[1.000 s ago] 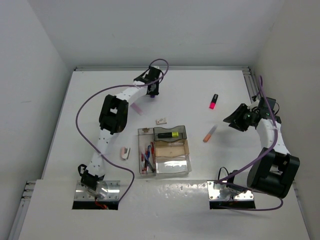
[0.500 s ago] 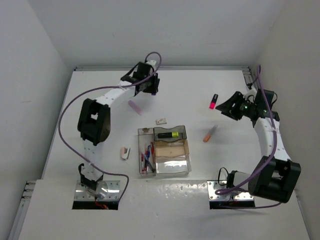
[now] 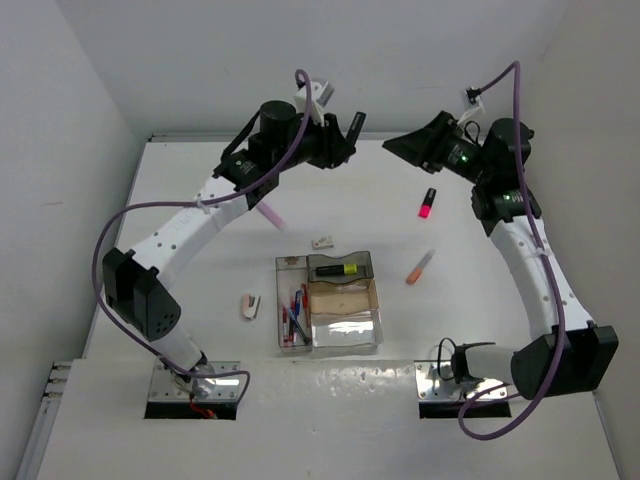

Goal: Sort the stationery into containers
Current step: Pass the stationery from the left arm to the right

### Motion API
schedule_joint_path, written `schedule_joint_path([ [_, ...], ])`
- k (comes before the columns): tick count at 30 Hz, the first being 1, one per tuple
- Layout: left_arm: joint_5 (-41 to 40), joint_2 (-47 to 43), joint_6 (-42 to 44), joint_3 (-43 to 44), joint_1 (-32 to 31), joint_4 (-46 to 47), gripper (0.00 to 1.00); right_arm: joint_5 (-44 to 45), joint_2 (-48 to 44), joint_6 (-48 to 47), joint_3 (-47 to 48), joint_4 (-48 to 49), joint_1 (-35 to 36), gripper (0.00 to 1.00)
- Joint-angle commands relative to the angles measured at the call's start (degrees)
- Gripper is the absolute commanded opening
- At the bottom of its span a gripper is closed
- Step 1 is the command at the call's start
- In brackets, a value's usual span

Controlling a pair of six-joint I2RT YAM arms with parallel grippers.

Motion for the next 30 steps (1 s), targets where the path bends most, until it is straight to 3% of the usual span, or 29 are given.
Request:
schedule_joint_path([
  [1,2.1,-1.9,-0.8,-1.4,-2.1,-1.5,0.00,1.8,0.9,4.0,2.9,6.4,2.4,0.52],
  [17,0.0,-3.1,1.0,-1.1,-7.8,-2.5,0.00,6.7,3.2,0.8,2.8,0.7,4.8,0.52],
  [25,-0.2,-2.5,1.4,-0.2,-8.6,-2.6,0.01,6.6,4.3,-0.8,2.9,0.9,6.1,0.16],
  [30,0.1,-2.6,1.4,-0.6,-8.6,-2.5,0.02,6.8,4.8,-3.0,2.7,-0.8,6.8,0.15],
])
